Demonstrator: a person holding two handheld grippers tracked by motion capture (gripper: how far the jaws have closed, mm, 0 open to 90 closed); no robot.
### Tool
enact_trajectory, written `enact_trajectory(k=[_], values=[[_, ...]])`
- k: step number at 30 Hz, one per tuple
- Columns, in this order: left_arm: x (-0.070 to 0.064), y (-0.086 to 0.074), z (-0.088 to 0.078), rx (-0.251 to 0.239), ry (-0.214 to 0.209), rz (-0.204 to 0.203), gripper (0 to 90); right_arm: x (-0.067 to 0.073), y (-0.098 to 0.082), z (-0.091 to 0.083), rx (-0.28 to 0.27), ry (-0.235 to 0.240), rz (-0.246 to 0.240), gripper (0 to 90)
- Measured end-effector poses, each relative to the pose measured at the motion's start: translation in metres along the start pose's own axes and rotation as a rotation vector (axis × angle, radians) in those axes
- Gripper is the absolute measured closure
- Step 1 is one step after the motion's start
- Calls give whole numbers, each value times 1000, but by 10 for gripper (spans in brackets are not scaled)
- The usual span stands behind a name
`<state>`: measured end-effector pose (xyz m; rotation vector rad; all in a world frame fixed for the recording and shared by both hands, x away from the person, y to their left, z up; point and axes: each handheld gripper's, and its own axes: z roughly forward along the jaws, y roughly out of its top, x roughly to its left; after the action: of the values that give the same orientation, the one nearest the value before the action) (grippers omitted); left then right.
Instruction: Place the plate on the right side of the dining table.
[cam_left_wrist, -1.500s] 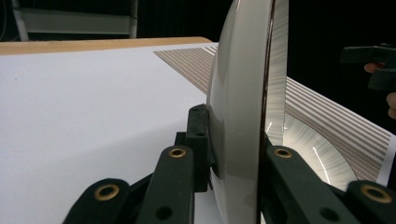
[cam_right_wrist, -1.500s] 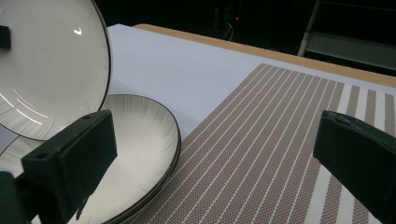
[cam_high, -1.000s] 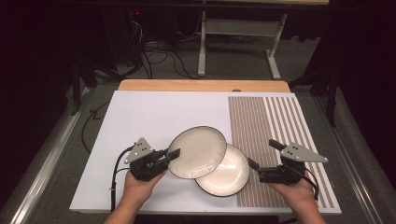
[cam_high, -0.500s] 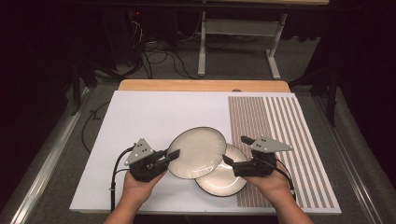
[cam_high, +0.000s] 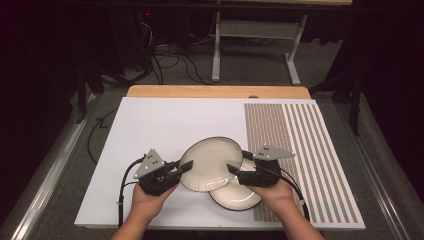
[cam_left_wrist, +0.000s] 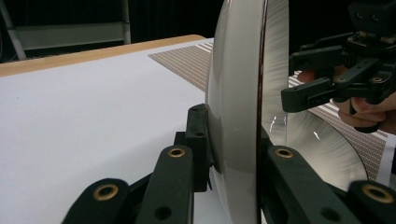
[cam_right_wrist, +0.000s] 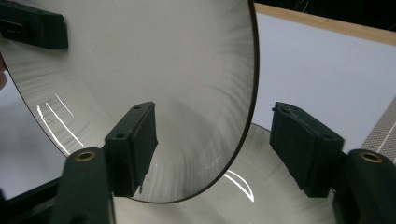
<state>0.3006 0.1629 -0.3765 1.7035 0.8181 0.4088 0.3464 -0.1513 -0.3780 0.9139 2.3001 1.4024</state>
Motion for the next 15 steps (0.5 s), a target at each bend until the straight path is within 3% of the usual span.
enact_trajectory(k=[2,7,11,15], values=[[0,0,0,3,3,2,784,0,-2,0,-4,14,13,480],[0,-1,0,4,6,5,781,0,-5,2,6,29,32,628],[0,-1,-1,7,8,7,780,-3,-6,2,-12,15,50,726],[0,-1,-1,10,9,-1,779,-4,-7,3,-13,16,63,754]])
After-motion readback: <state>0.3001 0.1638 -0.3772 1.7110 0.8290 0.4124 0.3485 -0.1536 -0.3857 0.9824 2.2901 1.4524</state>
